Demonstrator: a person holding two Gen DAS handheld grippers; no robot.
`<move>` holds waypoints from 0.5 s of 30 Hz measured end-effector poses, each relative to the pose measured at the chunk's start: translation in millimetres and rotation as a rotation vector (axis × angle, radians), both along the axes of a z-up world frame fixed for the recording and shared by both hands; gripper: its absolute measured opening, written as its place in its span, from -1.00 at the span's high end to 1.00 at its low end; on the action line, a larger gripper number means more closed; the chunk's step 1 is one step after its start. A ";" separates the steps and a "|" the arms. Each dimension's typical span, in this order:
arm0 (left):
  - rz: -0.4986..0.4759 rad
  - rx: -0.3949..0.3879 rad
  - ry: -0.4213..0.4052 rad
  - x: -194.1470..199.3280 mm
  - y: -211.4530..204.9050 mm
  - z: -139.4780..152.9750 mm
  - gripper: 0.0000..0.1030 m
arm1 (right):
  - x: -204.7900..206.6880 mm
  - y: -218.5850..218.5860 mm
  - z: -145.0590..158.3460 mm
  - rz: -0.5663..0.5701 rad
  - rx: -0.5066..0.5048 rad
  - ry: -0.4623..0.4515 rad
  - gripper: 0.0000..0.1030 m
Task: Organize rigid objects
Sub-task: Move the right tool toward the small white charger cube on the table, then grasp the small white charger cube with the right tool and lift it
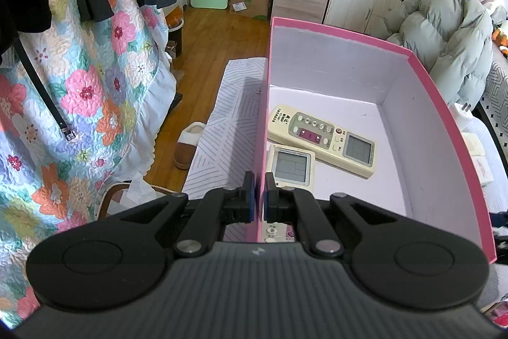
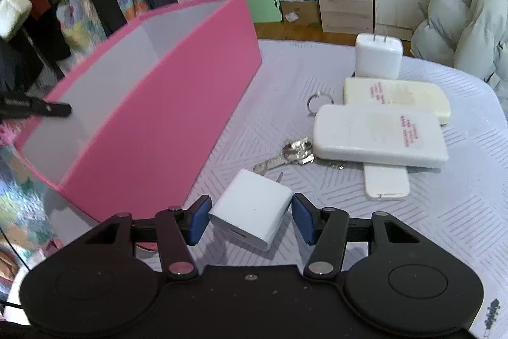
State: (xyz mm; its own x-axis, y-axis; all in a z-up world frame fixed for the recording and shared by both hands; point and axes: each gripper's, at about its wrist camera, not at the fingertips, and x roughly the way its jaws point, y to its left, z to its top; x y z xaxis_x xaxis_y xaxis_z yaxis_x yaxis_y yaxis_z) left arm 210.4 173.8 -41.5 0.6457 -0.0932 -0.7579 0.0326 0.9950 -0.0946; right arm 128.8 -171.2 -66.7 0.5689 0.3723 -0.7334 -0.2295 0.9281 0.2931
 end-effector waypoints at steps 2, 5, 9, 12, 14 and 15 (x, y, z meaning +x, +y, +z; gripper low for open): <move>0.001 0.002 0.000 0.3 0.0 0.2 0.93 | -3.9 -2.7 15.1 0.018 0.027 -0.031 -0.19; 0.000 0.004 -0.001 -0.1 -0.5 -1.2 0.93 | -2.2 2.0 47.6 0.078 0.079 -0.100 -0.19; 0.005 0.019 -0.002 -0.1 -3.1 -1.4 0.94 | 15.6 31.1 93.0 0.249 0.156 -0.176 -0.19; 0.002 0.029 0.001 1.1 -4.9 0.1 0.94 | 39.7 75.0 109.3 0.435 0.063 -0.173 -0.19; -0.004 0.030 0.004 1.4 -4.5 0.8 0.94 | 59.6 108.9 106.6 0.546 -0.070 -0.129 -0.19; -0.006 0.029 0.005 1.4 -4.1 1.0 0.94 | 67.8 120.6 102.5 0.579 -0.126 -0.105 -0.19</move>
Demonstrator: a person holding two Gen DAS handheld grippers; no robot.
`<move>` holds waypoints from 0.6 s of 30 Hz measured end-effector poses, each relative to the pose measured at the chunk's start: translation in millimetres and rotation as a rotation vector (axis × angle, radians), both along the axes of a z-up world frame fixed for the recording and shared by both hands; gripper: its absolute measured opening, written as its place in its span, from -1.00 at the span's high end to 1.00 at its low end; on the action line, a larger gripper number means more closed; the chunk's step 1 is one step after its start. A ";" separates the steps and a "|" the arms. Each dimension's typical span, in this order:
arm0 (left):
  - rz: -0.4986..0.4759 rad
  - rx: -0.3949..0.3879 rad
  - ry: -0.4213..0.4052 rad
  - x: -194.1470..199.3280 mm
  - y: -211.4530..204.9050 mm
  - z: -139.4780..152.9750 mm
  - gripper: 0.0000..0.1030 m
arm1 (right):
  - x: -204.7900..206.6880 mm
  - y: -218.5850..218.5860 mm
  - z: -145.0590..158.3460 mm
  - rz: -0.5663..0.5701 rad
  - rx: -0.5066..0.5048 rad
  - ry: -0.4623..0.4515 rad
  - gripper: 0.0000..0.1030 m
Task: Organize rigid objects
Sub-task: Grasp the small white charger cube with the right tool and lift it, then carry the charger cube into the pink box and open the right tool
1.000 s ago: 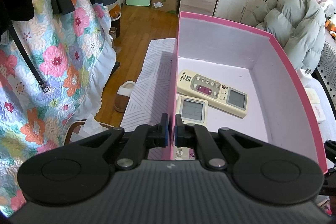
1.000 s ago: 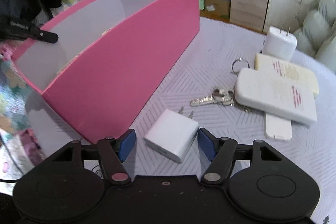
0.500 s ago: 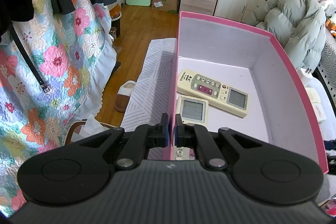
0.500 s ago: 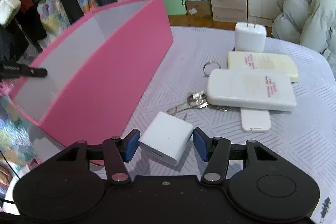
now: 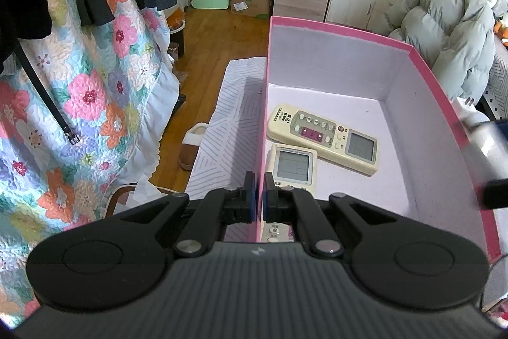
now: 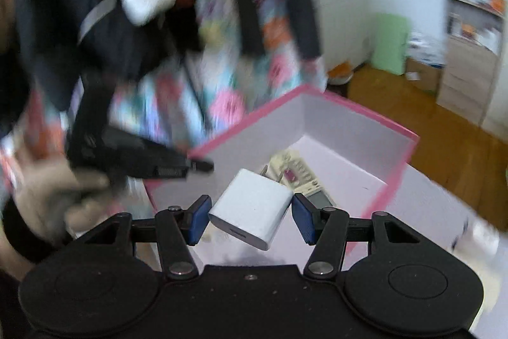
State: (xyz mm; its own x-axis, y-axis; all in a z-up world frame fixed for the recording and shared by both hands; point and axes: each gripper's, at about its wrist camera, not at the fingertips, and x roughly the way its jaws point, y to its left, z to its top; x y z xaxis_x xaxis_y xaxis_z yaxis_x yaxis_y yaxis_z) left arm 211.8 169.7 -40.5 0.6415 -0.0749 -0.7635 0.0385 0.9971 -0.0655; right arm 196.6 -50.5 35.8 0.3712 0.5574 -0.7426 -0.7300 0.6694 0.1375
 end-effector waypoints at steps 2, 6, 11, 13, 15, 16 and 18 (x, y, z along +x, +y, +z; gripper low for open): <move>-0.004 0.001 0.000 0.0 0.3 0.3 0.94 | 16.0 23.9 -12.2 0.055 -0.130 0.044 -0.19; -0.008 -0.001 -0.010 -1.5 1.4 1.2 0.94 | 31.0 53.9 -33.5 0.141 -0.302 0.159 -0.19; -0.010 -0.024 -0.015 -2.3 5.2 2.1 0.93 | 33.8 68.2 -55.1 0.219 -0.397 0.293 -0.19; -0.014 -0.024 -0.014 -2.0 4.9 2.5 0.93 | 39.2 70.9 -57.6 0.224 -0.407 0.345 -0.19; -0.021 -0.020 -0.015 -2.4 4.5 2.7 0.93 | 39.4 72.8 -59.0 0.223 -0.430 0.369 -0.19; -0.023 -0.021 -0.016 -2.0 4.5 2.5 0.93 | 41.9 76.3 -62.0 0.221 -0.444 0.381 -0.19; -0.026 -0.019 -0.016 -1.3 4.7 2.7 0.93 | 48.1 78.5 -68.4 0.218 -0.457 0.441 -0.19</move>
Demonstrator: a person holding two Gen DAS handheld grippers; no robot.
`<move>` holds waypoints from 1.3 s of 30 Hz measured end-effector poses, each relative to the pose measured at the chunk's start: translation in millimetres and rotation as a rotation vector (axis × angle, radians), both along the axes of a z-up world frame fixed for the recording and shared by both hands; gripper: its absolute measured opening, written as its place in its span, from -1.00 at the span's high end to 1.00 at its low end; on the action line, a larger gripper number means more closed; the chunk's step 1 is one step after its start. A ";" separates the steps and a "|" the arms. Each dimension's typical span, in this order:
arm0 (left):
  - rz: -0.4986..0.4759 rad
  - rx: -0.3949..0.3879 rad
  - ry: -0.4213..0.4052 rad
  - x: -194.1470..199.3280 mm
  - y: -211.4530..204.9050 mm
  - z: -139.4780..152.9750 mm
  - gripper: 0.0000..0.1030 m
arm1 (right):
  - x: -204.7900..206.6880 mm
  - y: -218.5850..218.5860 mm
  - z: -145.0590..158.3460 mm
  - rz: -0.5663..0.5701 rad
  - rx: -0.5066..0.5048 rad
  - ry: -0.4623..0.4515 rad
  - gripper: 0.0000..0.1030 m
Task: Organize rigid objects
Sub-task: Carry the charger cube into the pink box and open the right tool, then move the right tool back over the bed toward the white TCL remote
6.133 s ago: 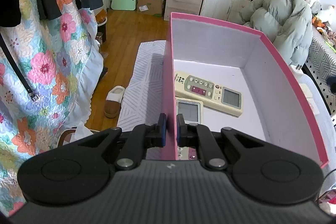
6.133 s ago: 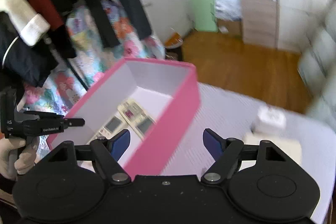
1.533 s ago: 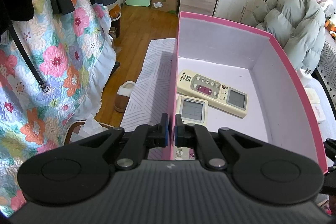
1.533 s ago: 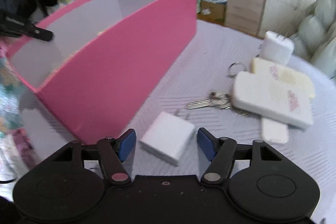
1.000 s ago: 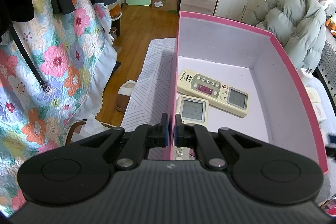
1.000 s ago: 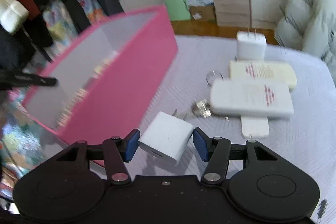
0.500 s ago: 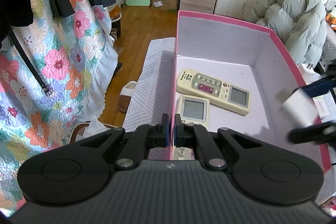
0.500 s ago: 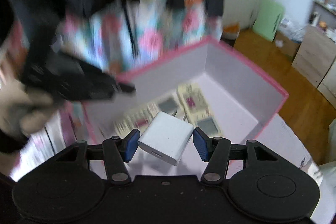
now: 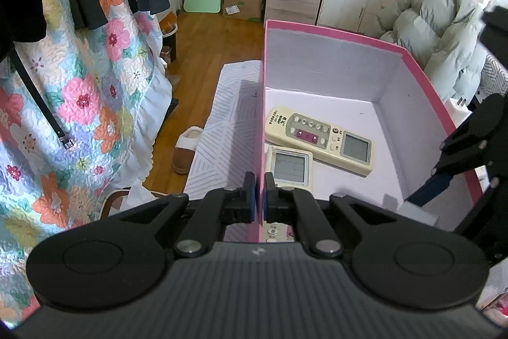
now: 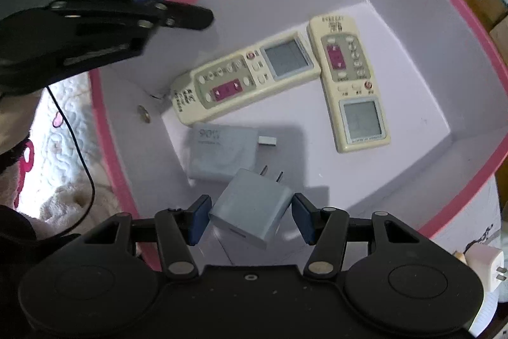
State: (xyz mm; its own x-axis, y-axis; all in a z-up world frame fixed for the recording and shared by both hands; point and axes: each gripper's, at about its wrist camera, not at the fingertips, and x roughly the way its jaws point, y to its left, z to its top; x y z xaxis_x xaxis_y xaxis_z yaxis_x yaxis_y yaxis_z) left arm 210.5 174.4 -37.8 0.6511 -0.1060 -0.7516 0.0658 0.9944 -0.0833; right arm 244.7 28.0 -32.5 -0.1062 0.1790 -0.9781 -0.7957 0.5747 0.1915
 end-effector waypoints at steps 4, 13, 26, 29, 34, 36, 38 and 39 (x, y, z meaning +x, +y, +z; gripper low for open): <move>-0.003 -0.006 0.000 0.3 1.0 -0.1 0.93 | 9.9 3.4 -10.5 -0.012 -0.047 0.092 -0.19; -0.002 -0.017 -0.001 0.0 2.8 0.0 0.93 | 18.6 -2.7 -20.2 -0.174 -0.011 0.197 -0.16; -0.002 -0.014 -0.001 0.2 3.3 1.2 0.93 | 14.6 -9.4 7.0 -0.143 0.025 -0.066 -0.12; -0.002 -0.016 -0.001 0.2 3.7 1.3 0.93 | 15.9 -19.7 4.3 -0.173 0.045 -0.040 -0.13; -0.002 -0.011 -0.001 0.3 3.7 1.3 0.93 | -0.4 -23.4 10.8 -0.130 0.053 -0.115 -0.13; -0.002 -0.011 0.000 0.6 4.9 0.9 0.93 | -7.4 -28.2 23.4 -0.134 0.082 -0.146 -0.13; -0.002 -0.009 0.000 0.5 4.2 0.6 0.93 | -10.0 -39.1 39.2 -0.166 0.124 -0.177 -0.13; -0.001 -0.009 0.000 0.6 5.0 0.5 0.93 | -12.2 -45.5 46.8 -0.178 0.150 -0.190 -0.13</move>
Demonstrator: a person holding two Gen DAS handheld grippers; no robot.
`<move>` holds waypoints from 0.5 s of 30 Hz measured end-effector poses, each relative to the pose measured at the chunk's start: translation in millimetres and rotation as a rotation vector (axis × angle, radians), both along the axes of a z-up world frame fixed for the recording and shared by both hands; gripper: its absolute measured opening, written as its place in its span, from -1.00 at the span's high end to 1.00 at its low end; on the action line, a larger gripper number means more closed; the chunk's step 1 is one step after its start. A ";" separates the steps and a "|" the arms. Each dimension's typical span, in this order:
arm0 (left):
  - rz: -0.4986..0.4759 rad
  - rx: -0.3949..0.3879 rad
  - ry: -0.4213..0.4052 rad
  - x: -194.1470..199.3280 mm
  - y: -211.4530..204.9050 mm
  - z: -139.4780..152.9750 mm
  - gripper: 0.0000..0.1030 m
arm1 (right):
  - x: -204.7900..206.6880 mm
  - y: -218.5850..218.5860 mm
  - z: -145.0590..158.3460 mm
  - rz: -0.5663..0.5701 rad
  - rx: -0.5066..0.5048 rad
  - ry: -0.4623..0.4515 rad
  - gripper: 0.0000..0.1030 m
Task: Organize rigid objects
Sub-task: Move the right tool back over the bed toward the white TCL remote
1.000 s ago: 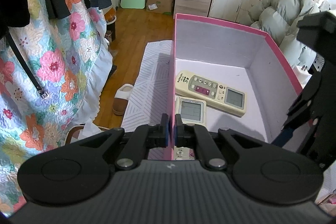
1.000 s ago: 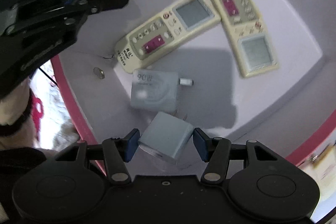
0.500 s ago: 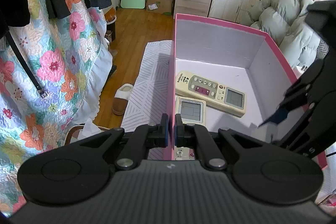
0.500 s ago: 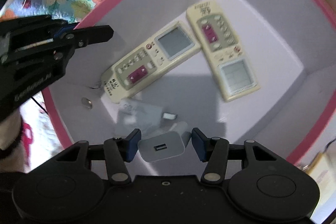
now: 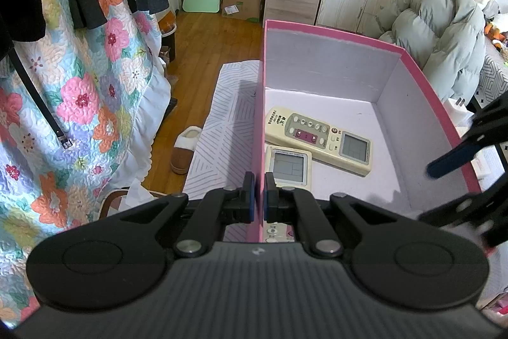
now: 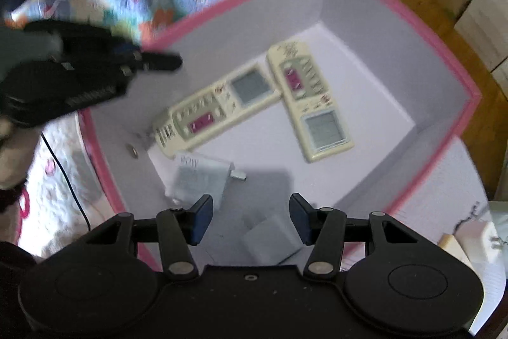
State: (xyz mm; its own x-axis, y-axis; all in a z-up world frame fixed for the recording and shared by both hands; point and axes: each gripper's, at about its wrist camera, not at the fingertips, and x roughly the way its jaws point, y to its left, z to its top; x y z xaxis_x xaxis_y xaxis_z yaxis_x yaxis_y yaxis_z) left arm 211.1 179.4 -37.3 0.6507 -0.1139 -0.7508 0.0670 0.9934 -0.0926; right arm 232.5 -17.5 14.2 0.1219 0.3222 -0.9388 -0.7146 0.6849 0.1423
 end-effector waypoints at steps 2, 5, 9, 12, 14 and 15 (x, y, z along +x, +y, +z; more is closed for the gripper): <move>0.000 -0.001 0.000 -0.1 -0.8 -0.3 0.93 | -3.8 -18.8 14.8 -0.038 0.067 -0.030 -0.14; 0.002 0.000 0.002 0.0 -0.8 -0.5 0.93 | -13.5 -52.6 29.1 -0.100 0.168 -0.101 -0.22; 0.005 0.005 0.003 0.2 -2.1 -0.3 0.93 | -23.1 -95.3 35.8 -0.202 0.182 -0.191 -0.26; 0.007 0.008 0.001 -0.2 -3.9 0.8 0.93 | -32.8 -133.5 36.4 -0.292 0.192 -0.235 -0.26; 0.012 0.002 0.000 -0.7 -3.9 1.8 0.93 | -40.0 -159.9 28.0 -0.362 0.204 -0.246 -0.27; 0.014 0.002 -0.001 -1.3 -3.7 2.4 0.93 | -44.1 -171.2 24.6 -0.395 0.215 -0.249 -0.27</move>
State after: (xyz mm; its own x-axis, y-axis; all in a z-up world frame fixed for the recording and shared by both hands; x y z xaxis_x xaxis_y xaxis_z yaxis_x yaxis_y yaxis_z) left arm 209.8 175.7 -34.9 0.6533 -0.1036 -0.7500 0.0534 0.9944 -0.0909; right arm 188.4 -188.7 38.8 0.4848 0.3890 -0.7833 -0.4371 0.8835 0.1683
